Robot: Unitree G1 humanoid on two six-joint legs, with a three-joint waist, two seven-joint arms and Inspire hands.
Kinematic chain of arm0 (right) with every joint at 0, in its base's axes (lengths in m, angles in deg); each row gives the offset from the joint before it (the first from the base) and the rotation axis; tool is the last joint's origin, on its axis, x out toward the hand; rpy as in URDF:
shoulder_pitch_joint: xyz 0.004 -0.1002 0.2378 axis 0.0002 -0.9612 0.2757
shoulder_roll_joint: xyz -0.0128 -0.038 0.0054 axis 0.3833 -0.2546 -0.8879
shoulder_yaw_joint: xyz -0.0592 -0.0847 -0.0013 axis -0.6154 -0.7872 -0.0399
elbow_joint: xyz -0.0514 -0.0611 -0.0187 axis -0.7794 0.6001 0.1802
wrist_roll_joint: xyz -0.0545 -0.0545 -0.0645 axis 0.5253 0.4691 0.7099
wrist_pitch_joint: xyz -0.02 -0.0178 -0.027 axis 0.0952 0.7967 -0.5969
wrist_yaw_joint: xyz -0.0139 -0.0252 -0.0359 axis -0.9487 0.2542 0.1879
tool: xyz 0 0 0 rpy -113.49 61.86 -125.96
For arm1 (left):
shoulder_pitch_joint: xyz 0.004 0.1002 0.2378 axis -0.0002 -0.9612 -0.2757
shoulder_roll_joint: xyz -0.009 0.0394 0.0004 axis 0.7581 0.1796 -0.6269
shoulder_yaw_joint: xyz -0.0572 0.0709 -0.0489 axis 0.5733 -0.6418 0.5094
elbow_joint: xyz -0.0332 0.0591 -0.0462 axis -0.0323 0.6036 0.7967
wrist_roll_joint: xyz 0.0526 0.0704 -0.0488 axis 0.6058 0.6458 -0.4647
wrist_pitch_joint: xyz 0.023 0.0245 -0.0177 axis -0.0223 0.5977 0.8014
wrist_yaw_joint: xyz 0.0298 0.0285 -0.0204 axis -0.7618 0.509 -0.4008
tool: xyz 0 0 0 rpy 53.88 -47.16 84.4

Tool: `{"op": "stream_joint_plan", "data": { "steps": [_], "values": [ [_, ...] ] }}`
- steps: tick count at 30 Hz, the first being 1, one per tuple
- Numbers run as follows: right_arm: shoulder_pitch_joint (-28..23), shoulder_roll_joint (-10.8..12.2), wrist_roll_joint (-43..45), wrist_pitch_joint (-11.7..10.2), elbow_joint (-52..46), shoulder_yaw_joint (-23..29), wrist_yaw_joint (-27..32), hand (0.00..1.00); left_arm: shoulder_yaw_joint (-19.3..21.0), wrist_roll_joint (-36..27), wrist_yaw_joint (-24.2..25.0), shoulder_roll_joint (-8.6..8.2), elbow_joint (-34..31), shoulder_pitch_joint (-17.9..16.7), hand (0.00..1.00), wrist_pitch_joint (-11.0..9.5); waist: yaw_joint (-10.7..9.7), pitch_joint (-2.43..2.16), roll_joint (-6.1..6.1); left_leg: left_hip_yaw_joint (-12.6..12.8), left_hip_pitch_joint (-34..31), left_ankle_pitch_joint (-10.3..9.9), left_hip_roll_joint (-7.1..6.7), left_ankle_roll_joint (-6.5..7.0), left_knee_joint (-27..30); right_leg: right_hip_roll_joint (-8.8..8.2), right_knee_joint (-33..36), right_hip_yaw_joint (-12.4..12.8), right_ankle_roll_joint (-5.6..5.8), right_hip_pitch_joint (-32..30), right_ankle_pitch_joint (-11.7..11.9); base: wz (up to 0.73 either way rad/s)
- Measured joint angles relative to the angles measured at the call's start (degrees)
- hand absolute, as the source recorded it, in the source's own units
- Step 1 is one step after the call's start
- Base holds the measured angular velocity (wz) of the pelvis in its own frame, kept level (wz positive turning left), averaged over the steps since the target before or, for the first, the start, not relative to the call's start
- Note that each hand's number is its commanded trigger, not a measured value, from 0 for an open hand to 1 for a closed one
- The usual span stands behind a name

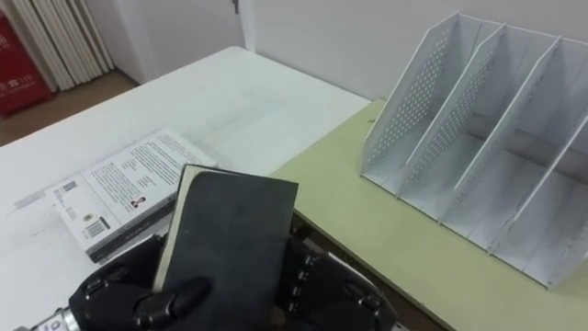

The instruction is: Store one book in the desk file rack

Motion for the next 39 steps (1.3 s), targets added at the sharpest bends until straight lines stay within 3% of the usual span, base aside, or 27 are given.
{"op": "stream_joint_plan", "data": {
  "steps": [4,8,9,10,11,18,21,27,39],
  "values": [
    [0.0,-0.94,-0.13,0.64,0.0,-0.68,-0.23,0.0,-1.6,0.42,0.42,1.97,0.14,0.01,1.0,0.02,-0.07,0.0,0.05,-0.03,0.04,0.0,0.01,0.0,-0.08,0.01,-0.01,-0.03,0.0,0.06,0.0,0.0],
    [0.0,-1.43,-0.42,0.85,0.0,-1.16,-0.23,0.0,-2.33,0.56,1.34,2.5,0.94,0.01,1.0,0.09,-0.2,0.0,0.2,-0.21,0.04,0.0,0.01,-0.01,-0.07,-0.07,-0.01,-0.55,0.0,0.22,0.0,0.02],
    [0.0,-1.45,-0.52,1.06,0.0,-1.16,-0.23,0.36,-2.4,0.57,1.58,2.65,1.13,0.01,1.0,0.12,-0.19,0.06,0.33,-0.24,0.06,0.0,0.01,-0.01,-0.04,-0.08,0.01,-0.55,0.0,0.26,0.01,0.0],
    [0.0,-1.52,-0.8,1.19,0.0,-1.24,-0.23,0.53,-2.57,0.55,1.72,2.88,1.13,0.01,1.0,0.12,-0.23,0.14,0.53,-0.24,0.05,0.0,0.0,-0.01,0.0,-0.1,0.06,-0.59,0.0,0.26,0.01,0.0],
    [0.0,-1.58,-0.89,1.2,0.0,-1.28,-0.23,1.0,-2.64,0.55,1.78,2.97,1.13,0.02,1.0,0.12,-0.26,0.18,0.64,-0.25,0.05,0.0,0.0,-0.01,0.03,-0.11,0.08,-0.67,0.0,0.27,0.01,0.0],
    [0.0,-2.79,-2.3,1.2,0.0,-1.69,-0.12,1.0,-3.29,0.41,3.6,3.51,1.79,0.0,1.0,0.33,-0.21,0.55,1.27,-0.32,-0.11,-0.02,-0.07,-0.02,0.68,-0.65,0.86,-0.81,-0.15,0.09,-0.42,0.0],
    [0.01,-2.83,-2.77,1.19,-0.01,-1.69,-0.14,1.0,-3.87,0.49,4.35,3.81,1.79,0.0,1.0,1.04,-0.15,0.43,1.11,-0.32,-0.09,-0.03,-0.09,-0.05,0.76,-0.64,0.97,-0.75,-0.2,0.03,-0.63,0.0],
    [0.07,-2.73,-3.4,1.2,-0.56,-2.98,-0.5,1.0,-6.18,1.18,5.88,4.01,1.78,0.03,1.0,1.9,-0.14,-0.22,0.44,-0.33,-0.02,-0.04,-0.07,-0.08,0.88,-0.63,0.97,-0.86,-0.24,0.1,-0.67,0.0],
    [0.11,-3.33,-4.28,1.21,-0.55,-3.92,-1.11,1.0,-7.12,1.06,6.83,4.09,1.79,0.03,1.0,2.39,-0.07,0.05,0.81,-0.43,-0.05,-0.08,-0.06,-0.13,0.84,-0.69,1.17,-1.24,-0.29,0.0,-0.79,0.0]
  ]
}}
